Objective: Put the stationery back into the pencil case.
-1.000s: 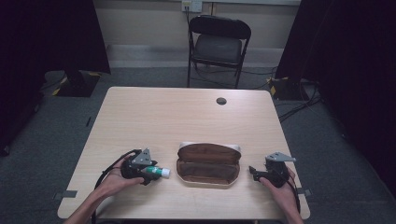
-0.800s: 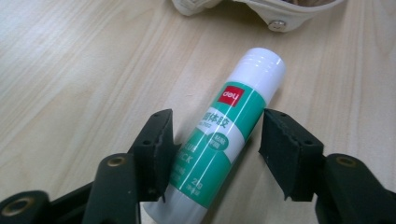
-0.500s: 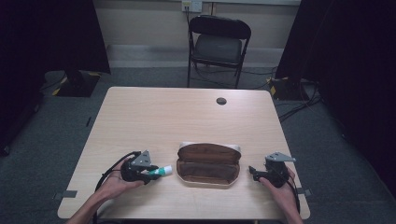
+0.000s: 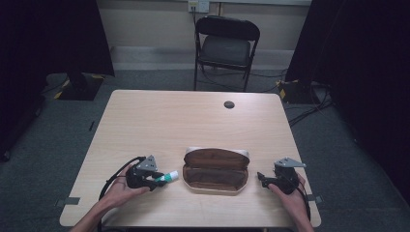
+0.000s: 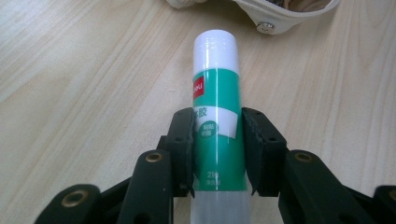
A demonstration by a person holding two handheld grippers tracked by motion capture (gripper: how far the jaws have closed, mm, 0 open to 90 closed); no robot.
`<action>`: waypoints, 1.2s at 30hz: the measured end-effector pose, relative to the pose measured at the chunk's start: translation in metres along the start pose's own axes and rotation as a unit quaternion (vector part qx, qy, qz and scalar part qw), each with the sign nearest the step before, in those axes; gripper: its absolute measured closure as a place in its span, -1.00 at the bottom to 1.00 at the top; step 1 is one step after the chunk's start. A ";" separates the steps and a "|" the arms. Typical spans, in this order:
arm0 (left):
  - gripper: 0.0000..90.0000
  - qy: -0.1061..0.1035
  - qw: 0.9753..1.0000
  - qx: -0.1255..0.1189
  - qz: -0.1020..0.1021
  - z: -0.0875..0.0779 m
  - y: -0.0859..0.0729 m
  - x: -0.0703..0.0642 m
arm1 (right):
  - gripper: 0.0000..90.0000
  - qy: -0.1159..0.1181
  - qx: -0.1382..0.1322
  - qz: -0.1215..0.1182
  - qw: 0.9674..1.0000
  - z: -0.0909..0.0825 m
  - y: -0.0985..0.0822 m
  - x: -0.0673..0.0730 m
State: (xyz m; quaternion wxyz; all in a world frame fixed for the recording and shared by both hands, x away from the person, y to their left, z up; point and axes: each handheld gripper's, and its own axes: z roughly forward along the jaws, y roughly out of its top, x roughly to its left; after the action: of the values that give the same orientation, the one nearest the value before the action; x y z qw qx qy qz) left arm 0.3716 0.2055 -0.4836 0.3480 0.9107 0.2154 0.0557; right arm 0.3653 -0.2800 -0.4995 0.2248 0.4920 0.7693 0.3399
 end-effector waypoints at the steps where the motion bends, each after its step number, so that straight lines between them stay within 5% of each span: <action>1: 0.47 -0.002 1.000 -0.001 -0.006 0.000 0.000 0.000 | -0.58 0.000 0.000 0.000 1.000 0.000 0.000 0.000; 14: 0.47 -0.018 0.998 -0.036 -0.047 -0.008 0.003 0.000 | -0.58 0.001 0.000 0.000 1.000 0.000 0.000 0.000; 23: 0.47 -0.009 0.997 -0.062 -0.049 -0.022 0.003 0.004 | -0.59 0.001 0.000 -0.001 1.000 0.000 0.000 0.000; 36: 0.47 -0.019 0.990 -0.133 -0.045 -0.046 0.017 -0.005 | -0.59 0.001 0.000 -0.001 1.000 0.000 0.000 0.000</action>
State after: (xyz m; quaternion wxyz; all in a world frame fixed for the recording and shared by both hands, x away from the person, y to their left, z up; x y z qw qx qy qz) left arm 0.3612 0.2205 -0.4376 0.4722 0.8466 0.2403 0.0504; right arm 0.3652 -0.2799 -0.4996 0.2245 0.4905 0.7702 0.3403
